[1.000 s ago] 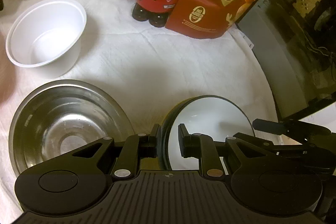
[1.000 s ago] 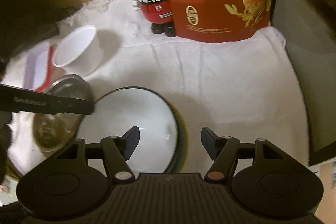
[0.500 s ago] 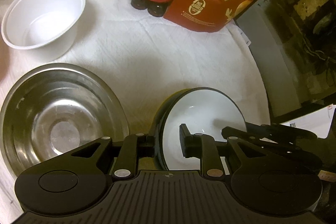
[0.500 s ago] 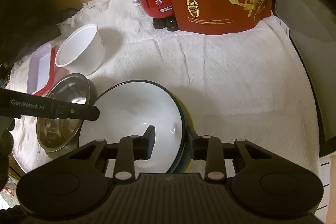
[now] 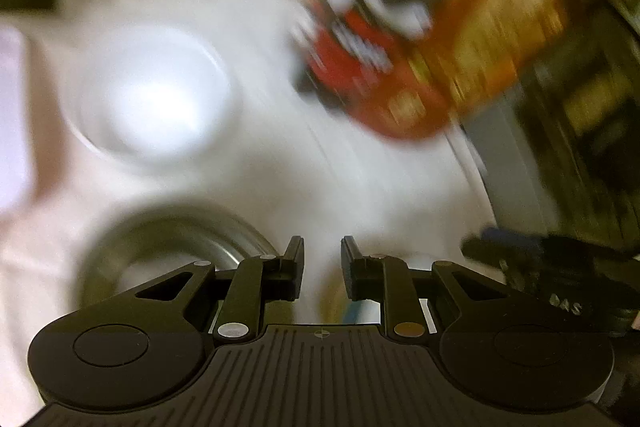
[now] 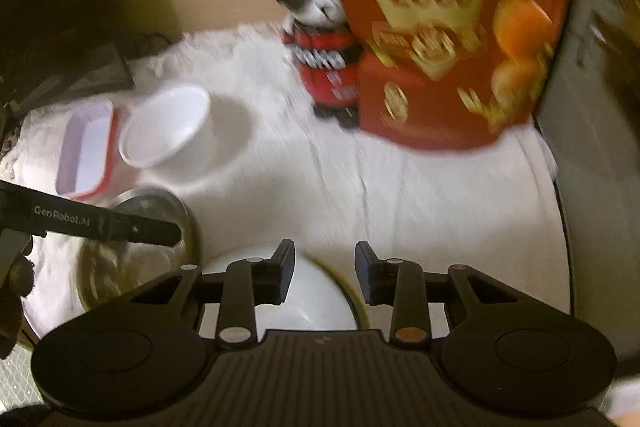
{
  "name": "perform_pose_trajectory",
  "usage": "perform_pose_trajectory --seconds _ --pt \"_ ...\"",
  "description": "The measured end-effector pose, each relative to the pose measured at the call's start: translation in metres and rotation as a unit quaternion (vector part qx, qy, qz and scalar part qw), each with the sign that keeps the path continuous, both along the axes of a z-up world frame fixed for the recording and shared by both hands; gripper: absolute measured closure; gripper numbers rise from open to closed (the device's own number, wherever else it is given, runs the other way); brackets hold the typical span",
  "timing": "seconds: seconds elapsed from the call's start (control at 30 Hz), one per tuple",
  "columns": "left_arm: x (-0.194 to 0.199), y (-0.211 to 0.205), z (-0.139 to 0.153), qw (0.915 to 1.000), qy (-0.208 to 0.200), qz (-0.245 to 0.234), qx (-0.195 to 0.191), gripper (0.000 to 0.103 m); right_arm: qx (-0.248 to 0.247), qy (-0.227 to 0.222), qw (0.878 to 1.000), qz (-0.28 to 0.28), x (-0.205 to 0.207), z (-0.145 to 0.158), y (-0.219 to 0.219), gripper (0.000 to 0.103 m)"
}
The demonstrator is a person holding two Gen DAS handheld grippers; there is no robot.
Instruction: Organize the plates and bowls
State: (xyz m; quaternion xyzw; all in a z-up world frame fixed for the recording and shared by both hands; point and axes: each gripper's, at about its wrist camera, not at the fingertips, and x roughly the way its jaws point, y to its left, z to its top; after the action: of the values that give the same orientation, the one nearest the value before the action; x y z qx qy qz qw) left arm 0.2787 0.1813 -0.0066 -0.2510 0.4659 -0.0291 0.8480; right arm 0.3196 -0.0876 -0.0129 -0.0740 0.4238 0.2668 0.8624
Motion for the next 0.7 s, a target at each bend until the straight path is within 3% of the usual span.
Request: perform_pose_trajectory --seconds 0.13,0.23,0.43,0.5,0.6,0.7 --pt "0.006 0.046 0.017 0.9924 -0.035 0.076 0.091 0.08 0.024 0.016 0.999 0.027 0.029 0.013 0.039 0.059" --pt "0.018 0.077 0.013 0.9832 -0.029 0.116 0.138 0.08 0.032 0.035 0.998 0.037 0.055 0.014 0.076 0.053" --pt "0.041 0.116 -0.017 0.9742 0.002 0.174 0.144 0.079 -0.01 0.03 0.998 0.06 0.092 -0.007 0.146 0.044" --pt "0.044 0.123 -0.027 0.9724 0.008 0.186 0.14 0.079 -0.004 0.037 0.997 0.067 0.101 -0.016 0.161 0.035" --pt "0.047 0.13 -0.043 0.971 0.022 0.197 0.134 0.079 0.021 0.061 0.994 0.086 0.113 -0.034 0.181 0.033" --pt "0.054 0.132 -0.058 0.9731 0.04 0.191 0.122 0.079 0.017 0.1 0.992 0.075 0.129 -0.063 0.202 0.035"
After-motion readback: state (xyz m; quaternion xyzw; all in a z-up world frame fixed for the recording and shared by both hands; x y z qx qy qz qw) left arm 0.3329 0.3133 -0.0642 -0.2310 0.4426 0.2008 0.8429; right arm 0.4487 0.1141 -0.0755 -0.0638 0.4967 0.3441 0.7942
